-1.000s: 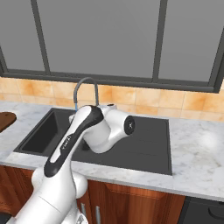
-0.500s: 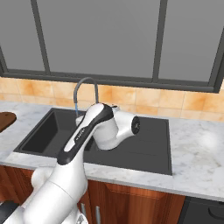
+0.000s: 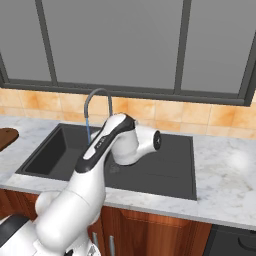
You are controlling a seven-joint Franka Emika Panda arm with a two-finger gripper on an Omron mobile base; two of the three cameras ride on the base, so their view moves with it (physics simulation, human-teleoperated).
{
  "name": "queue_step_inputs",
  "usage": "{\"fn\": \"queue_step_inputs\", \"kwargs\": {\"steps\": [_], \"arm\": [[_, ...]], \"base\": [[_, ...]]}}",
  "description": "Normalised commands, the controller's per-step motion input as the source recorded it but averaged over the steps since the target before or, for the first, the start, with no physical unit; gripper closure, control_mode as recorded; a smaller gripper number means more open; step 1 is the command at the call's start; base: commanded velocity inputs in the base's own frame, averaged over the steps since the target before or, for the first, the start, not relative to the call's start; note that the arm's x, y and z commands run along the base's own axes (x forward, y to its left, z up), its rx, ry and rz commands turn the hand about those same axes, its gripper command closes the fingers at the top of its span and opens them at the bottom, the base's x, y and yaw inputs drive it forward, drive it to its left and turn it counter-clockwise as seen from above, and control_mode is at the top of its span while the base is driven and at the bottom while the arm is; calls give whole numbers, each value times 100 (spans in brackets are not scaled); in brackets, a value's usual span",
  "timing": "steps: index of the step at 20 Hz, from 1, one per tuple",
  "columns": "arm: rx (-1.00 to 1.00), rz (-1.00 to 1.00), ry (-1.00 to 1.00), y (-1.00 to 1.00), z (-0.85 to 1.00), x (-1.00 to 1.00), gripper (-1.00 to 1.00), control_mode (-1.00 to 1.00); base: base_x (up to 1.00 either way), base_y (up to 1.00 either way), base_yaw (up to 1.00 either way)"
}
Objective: Pick the tangerine from the sink and place it on the cutting board to airdry. Then turn off the sink faucet.
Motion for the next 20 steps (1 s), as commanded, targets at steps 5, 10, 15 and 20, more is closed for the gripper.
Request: {"fn": "queue_step_inputs", "kwargs": {"steps": [5,10,15,20], "arm": [[0,0,0,0,0,26,-100,-100],[0,0,0,5,0,17,-100,-100],[0,-1,0,5,-4,4,-100,-100],[0,-2,-1,11,-16,0,-100,-100]], "base": [[0,0,0],[0,0,0],[0,0,0],[0,0,0]]}}
